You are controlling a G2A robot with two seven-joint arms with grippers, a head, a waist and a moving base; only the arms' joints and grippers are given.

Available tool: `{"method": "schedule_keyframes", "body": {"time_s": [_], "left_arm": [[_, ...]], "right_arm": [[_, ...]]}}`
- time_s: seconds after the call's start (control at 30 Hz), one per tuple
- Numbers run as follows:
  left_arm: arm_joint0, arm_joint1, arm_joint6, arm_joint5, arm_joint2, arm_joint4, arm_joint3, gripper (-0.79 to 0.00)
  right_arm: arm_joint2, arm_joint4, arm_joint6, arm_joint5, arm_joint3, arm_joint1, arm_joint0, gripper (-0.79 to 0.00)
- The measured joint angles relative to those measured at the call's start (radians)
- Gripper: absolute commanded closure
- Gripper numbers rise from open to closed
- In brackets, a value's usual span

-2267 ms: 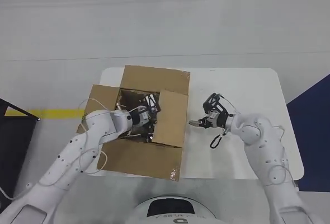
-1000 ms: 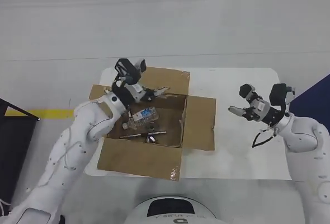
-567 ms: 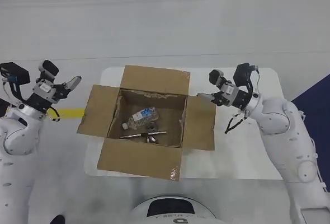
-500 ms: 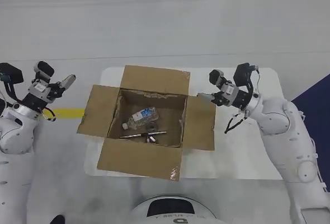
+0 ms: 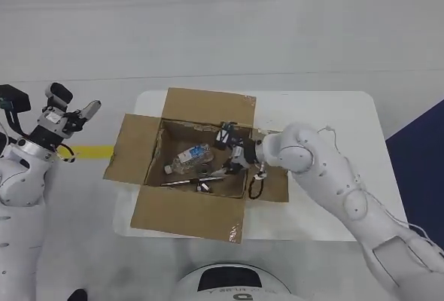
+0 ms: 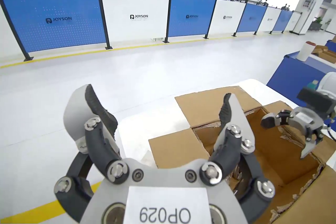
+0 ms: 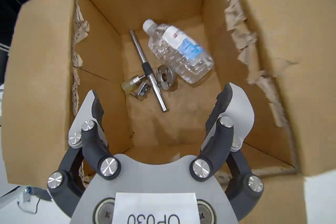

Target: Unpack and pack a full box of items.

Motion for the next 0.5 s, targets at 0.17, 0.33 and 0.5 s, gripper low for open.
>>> {"method": "schedule_keyframes", "body": {"time_s": [0.17,0.33,0.5], "left_arm": [[0.000,0.000,0.000,0.000,0.000,0.000,0.000,-0.785],[0.000,0.000,0.000,0.000,0.000,0.000,0.000,-0.785],[0.000,0.000,0.000,0.000,0.000,0.000,0.000,-0.785]], "right_arm": [[-0.148,0.018,0.001,0.020,0.158,-0.070,0.094,-0.785],[-0.237,0.017,-0.048,0.048,0.296,-0.136,0.163,-0.785],[-0.308,0.028,-0.080,0.048,0.444,-0.205,0.212,-0.643]]}}
